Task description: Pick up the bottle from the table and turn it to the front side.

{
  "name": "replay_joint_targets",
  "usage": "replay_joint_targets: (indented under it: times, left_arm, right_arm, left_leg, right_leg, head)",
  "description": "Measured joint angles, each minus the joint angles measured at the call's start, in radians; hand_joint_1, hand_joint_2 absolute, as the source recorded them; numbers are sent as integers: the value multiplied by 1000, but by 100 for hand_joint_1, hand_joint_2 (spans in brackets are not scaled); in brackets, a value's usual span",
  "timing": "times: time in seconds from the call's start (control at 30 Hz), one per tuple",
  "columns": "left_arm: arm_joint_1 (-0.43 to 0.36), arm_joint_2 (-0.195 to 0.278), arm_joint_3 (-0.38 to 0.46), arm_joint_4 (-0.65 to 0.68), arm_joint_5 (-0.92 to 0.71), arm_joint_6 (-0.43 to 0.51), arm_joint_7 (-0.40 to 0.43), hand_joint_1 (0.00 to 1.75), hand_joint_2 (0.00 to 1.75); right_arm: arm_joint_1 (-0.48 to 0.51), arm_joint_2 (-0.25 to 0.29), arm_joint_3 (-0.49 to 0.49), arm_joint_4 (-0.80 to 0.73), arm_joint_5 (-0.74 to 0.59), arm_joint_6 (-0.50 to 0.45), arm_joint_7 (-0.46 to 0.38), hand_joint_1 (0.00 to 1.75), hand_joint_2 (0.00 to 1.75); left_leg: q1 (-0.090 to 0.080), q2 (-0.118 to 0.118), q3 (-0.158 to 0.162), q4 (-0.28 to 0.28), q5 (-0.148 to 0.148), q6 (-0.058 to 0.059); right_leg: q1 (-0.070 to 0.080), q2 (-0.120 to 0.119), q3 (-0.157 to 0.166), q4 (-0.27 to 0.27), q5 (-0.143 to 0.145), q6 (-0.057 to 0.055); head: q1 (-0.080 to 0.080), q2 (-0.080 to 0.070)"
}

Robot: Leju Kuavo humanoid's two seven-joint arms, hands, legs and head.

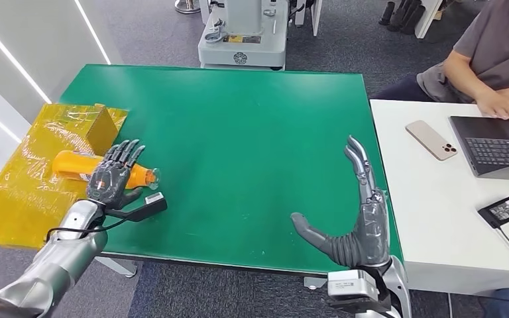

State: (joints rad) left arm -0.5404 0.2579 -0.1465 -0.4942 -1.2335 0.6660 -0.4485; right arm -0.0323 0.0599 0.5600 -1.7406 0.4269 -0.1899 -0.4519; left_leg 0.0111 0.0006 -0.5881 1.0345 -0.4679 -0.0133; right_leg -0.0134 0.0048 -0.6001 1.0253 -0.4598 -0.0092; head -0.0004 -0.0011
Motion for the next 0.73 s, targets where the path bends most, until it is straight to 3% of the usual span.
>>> replay_joint_targets:
  times: [0.1, 0.23, 0.33, 0.43, 0.63, 0.73]
  left_arm:
    - [76, -76, 181, -215, 140, 3, -200, 0, 175]
    - [176, -150, 246, -525, 450, 3, -244, 0, 175]
    - [233, -197, 234, -712, 602, 3, -247, 0, 175]
    - [261, -219, 191, -819, 758, 2, -247, 0, 175]
    - [280, -225, 39, -893, 1111, -24, -248, 0, 175]
    - [284, -229, -27, -899, 1209, -69, -248, 0, 175]
  right_arm:
    - [-1, 1, 0, 2, -6, -7, -7, 0, 175]
    - [-6, 2, 0, 16, -26, -10, -20, 0, 175]
    - [-20, 2, 2, 32, -45, -25, -30, 0, 175]
    - [-29, 1, 3, 46, -65, -46, -39, 0, 175]
    - [-40, -6, 13, 68, -95, -73, -54, 0, 175]
    - [-45, -9, 19, 78, -106, -87, -57, 0, 175]
  left_leg:
    - [0, 3, -1, 0, -1, 0]
    - [0, 5, -1, 0, -3, 0]
    - [0, 2, -1, 0, -2, 1]
    - [0, 2, -1, 0, -2, 1]
    - [0, 1, -1, 0, -1, 1]
    - [0, 1, -1, 0, -1, 1]
  right_leg:
    - [0, 3, 0, 0, 0, 0]
    - [0, 5, -1, -1, 1, 0]
    - [0, 2, 0, -2, 1, 0]
    - [0, 1, 0, -2, 1, 0]
    - [0, 1, 0, -1, 1, 0]
    - [0, 1, 0, -1, 1, 0]
  head:
    - [0, 0]
    - [0, 0]
    - [0, 0]
    - [0, 0]
    - [0, 0]
    - [0, 0]
